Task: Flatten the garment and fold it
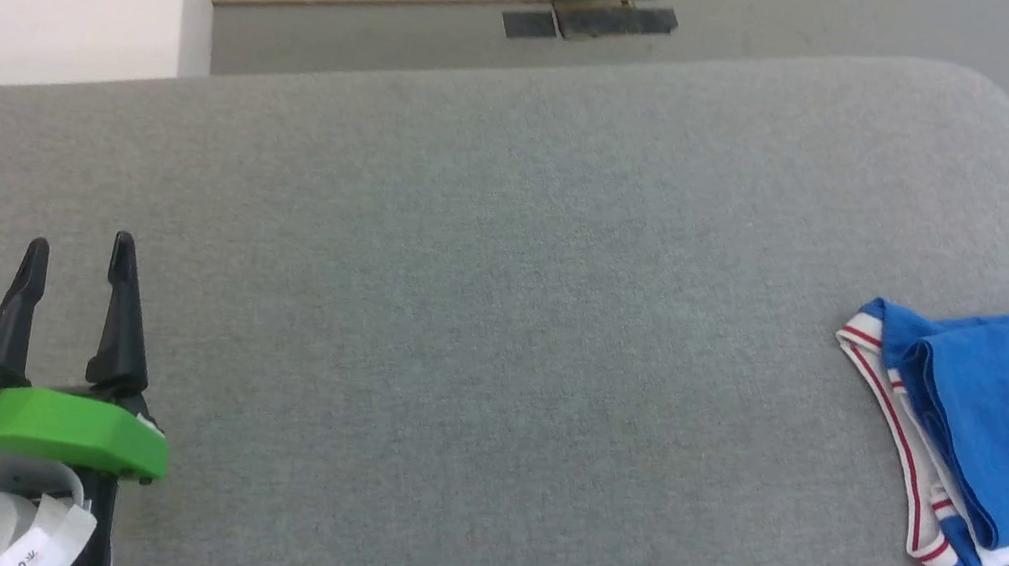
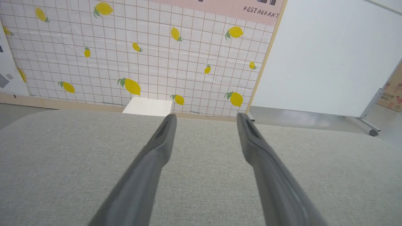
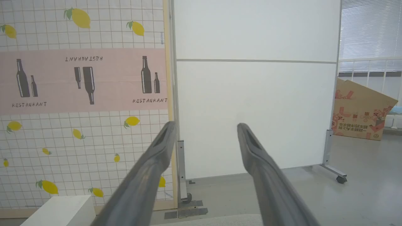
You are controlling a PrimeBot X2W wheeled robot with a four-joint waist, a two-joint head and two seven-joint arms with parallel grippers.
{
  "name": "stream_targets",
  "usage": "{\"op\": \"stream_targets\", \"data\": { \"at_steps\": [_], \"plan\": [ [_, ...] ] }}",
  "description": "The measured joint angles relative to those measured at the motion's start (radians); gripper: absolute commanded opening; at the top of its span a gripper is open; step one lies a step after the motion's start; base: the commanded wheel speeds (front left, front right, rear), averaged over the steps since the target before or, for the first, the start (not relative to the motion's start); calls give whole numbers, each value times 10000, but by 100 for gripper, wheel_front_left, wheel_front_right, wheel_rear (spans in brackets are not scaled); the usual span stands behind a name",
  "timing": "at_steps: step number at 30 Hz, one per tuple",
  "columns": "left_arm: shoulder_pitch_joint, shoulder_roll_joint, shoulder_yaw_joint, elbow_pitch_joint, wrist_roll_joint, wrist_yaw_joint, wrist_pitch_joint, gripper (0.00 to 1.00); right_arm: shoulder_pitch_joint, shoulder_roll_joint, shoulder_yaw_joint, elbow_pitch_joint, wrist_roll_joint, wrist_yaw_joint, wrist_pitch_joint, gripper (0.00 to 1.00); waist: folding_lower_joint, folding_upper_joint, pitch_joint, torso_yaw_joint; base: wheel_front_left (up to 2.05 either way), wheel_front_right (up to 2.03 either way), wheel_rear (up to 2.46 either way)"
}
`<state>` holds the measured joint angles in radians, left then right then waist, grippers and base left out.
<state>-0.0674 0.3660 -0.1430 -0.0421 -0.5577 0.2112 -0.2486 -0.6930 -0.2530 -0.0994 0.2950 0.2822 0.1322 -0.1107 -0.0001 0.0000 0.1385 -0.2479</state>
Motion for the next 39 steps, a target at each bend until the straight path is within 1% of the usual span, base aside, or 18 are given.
{"op": "stream_targets", "data": {
  "at_steps": [3, 8, 16, 22, 29, 34, 39],
  "plan": [
    [81, -161, 84, 35, -4, 2, -13, 100, 664, 476, -113, -414, -65, 0, -506, 100, 0, 0, -196, 140, 0, 0, 0],
    [245, -420, 217, 174, -2, -86, -54, 100, 1963, 1195, -125, -1011, -355, -2, -941, 100, 0, 0, -498, 467, 0, 0, 0],
    [303, -656, 332, 382, 50, -282, -84, 100, 3874, 1785, 77, -1649, -502, -2, -1147, 100, 0, 0, -829, 1153, 0, 0, 0],
    [371, -752, 403, 525, 161, -408, -86, 100, 4874, 1944, 370, -1716, -546, -2, -1195, 100, 0, 0, -1049, 1675, 0, 0, 0],
    [474, -729, 228, 792, 267, -500, 8, 100, 5355, 2002, 594, -1561, -654, -2, -1273, 100, 0, 0, -1187, 2156, 0, 0, 0],
    [474, -512, -44, 991, 443, -523, 293, 100, 5706, 2008, 627, -1421, -805, -2, -1275, 100, 0, 0, -1252, 2442, 0, 0, 0],
    [474, -360, -399, 1103, 784, -569, 571, 100, 6032, 2011, 571, -1352, -1011, -2, -1273, 100, 0, 0, -1289, 2576, 0, 0, 0]
  ]
}}
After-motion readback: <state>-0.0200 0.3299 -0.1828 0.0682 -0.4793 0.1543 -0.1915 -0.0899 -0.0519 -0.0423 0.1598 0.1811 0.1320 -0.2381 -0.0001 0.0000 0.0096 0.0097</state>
